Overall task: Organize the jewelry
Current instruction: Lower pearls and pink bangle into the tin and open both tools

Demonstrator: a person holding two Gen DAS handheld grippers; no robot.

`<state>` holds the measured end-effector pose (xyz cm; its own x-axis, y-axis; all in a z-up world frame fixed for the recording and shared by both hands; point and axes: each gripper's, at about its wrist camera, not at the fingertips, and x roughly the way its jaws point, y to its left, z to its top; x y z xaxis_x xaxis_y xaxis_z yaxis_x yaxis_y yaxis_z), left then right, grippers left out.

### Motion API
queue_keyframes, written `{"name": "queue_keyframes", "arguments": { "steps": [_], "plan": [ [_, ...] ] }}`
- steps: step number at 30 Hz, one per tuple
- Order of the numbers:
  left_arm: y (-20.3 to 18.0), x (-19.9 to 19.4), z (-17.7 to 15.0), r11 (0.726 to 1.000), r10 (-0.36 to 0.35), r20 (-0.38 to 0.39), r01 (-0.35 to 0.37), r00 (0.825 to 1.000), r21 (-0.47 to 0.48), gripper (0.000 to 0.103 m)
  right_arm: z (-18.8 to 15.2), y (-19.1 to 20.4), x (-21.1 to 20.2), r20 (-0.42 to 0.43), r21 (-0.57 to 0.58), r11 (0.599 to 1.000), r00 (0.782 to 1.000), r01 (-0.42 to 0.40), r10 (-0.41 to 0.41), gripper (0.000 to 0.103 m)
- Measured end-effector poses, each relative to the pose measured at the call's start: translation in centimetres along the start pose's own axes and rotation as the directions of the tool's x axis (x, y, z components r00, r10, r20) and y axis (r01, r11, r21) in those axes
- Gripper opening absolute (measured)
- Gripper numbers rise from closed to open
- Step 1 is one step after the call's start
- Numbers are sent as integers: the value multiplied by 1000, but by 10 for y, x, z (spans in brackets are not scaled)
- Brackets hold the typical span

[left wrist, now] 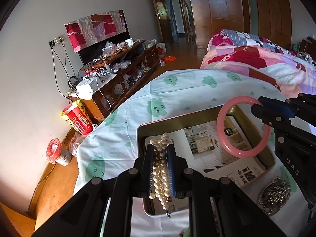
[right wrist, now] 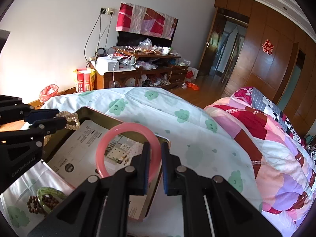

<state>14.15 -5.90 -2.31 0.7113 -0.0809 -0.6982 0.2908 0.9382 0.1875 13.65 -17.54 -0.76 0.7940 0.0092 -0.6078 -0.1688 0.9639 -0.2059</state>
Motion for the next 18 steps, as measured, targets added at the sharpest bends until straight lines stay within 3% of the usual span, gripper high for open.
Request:
{"name": "queue_keyframes", "arguments": {
  "steps": [18],
  "plan": [
    [-8,32,1,1000,11,-50,-10,999,22,13,-6,6,30,-80,6,1000,997,-3,4,12]
  ]
}}
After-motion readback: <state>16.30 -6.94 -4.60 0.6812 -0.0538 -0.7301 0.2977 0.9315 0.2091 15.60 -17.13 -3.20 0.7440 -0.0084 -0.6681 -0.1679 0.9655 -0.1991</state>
